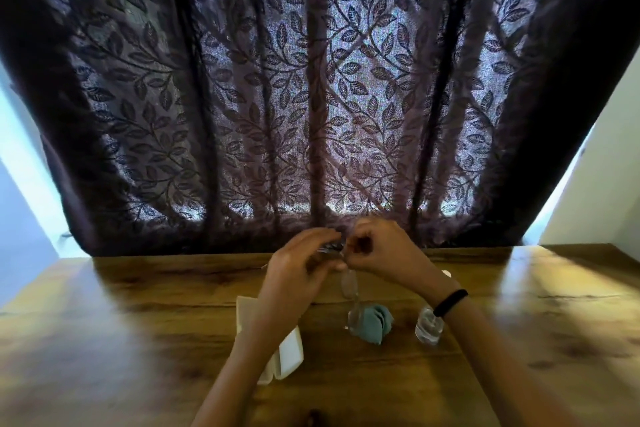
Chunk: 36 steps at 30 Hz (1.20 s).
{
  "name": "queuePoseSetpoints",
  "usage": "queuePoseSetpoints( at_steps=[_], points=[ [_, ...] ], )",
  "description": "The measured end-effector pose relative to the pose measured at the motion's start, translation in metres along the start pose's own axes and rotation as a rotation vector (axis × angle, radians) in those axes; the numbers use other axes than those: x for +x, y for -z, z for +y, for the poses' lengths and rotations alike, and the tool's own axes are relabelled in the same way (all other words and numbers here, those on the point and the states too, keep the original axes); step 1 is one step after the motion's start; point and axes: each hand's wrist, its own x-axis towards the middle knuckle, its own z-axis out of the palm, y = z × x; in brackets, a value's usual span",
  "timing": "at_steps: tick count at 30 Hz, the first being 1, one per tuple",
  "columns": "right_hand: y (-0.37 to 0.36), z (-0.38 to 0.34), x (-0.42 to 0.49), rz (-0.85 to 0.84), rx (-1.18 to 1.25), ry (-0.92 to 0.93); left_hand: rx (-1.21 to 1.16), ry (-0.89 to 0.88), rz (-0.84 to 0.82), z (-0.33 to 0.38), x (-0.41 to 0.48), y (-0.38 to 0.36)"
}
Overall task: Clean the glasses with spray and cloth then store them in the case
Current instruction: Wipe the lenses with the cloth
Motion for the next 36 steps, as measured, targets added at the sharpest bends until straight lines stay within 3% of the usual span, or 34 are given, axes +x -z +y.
queuePoseSetpoints(
  at_steps=[7,9,12,17,22,25,27,32,36],
  points=[
    [0.002,0.0,-0.003,-0.047,0.053,0.087,-0.041,0.102,-0.313,-0.002,0.02,0.004],
    [0.0,-0.002,-0.003,-0.033,0.059,0.102,0.006,0.106,-0.332,-0.001,0.022,0.005],
    [0.001,-0.005,-0.005,0.08,0.168,0.096,0.118,0.1,-0.27,-0.003,0.024,0.008],
    [0.005,0.013,-0.018,0.358,0.296,-0.09,0.102,0.121,-0.05,-0.01,0.02,0.021],
    [-0.035,0.058,-0.04,0.104,0.026,-0.46,0.069,0.105,0.103,-0.02,0.01,0.025],
    [-0.075,0.069,-0.054,-0.122,-0.055,-0.559,-0.048,0.174,0.151,-0.027,0.001,0.02],
    [-0.097,0.075,-0.065,-0.186,-0.128,-0.544,-0.156,0.251,0.168,-0.028,-0.005,0.016],
    [-0.118,0.078,-0.082,-0.093,-0.119,-0.495,-0.348,0.336,0.266,-0.03,-0.018,0.013],
    [-0.095,0.065,-0.072,0.169,0.075,-0.491,-0.398,0.314,0.314,-0.031,-0.02,0.013]
  ],
)
